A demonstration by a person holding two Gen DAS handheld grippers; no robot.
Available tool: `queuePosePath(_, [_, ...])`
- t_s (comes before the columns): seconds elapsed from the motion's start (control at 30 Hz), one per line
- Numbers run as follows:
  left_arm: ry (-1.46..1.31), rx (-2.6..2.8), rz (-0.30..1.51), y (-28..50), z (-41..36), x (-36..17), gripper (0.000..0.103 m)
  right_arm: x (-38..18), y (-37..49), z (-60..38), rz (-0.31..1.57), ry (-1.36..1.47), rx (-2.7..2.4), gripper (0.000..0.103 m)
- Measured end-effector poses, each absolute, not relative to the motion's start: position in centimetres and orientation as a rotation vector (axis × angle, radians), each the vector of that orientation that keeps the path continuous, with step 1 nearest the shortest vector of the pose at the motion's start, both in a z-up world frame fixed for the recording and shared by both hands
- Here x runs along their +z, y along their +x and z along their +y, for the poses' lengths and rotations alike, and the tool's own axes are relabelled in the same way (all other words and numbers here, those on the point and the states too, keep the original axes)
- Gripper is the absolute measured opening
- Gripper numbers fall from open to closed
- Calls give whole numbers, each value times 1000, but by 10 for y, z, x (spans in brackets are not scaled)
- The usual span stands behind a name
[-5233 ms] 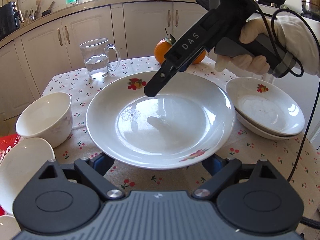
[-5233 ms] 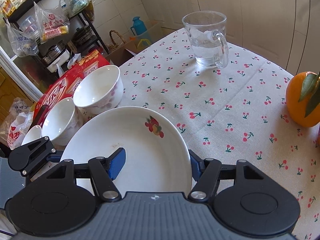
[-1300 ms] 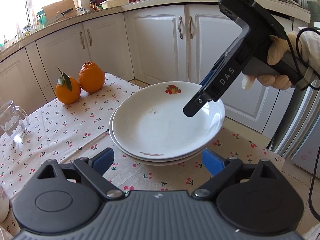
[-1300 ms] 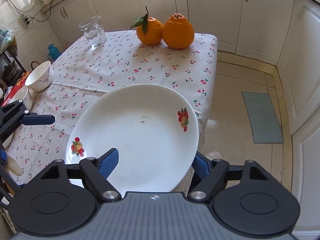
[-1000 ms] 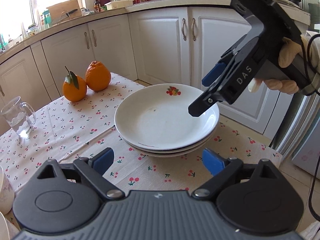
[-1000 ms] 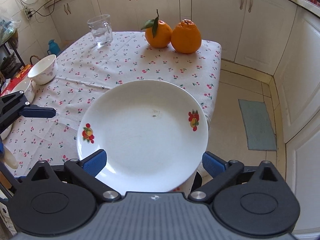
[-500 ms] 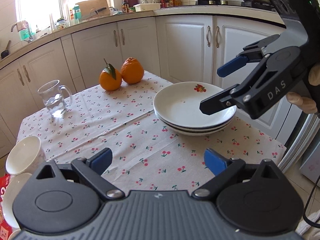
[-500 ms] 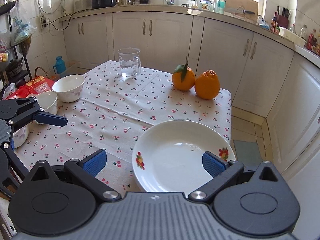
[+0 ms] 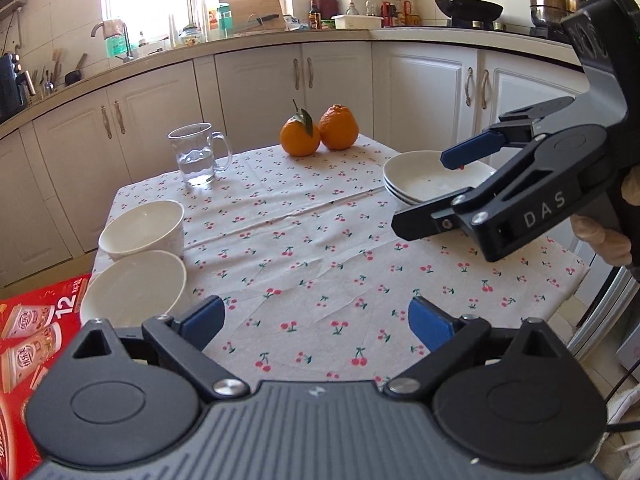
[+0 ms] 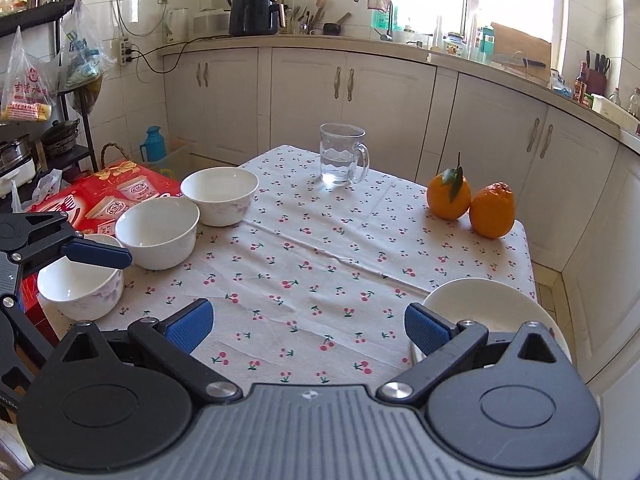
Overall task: Organize plates and bowls
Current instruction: 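Move the right gripper over to the row of white bowls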
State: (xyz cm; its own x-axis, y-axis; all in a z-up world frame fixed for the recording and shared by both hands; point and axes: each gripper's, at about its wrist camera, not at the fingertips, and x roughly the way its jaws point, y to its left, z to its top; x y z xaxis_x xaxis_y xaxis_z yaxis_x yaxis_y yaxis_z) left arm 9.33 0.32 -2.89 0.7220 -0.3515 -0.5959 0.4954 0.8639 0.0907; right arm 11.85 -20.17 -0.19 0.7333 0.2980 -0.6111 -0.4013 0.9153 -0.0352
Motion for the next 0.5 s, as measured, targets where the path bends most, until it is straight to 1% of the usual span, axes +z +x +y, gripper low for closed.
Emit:
queuePosePath(0.33, [283, -386, 566, 56, 49, -32, 98, -22, 98, -154, 678, -192, 447, 103])
queuePosePath(0.5, [261, -318, 587, 48, 80, -38, 98, -26, 97, -125, 692, -206, 531, 103])
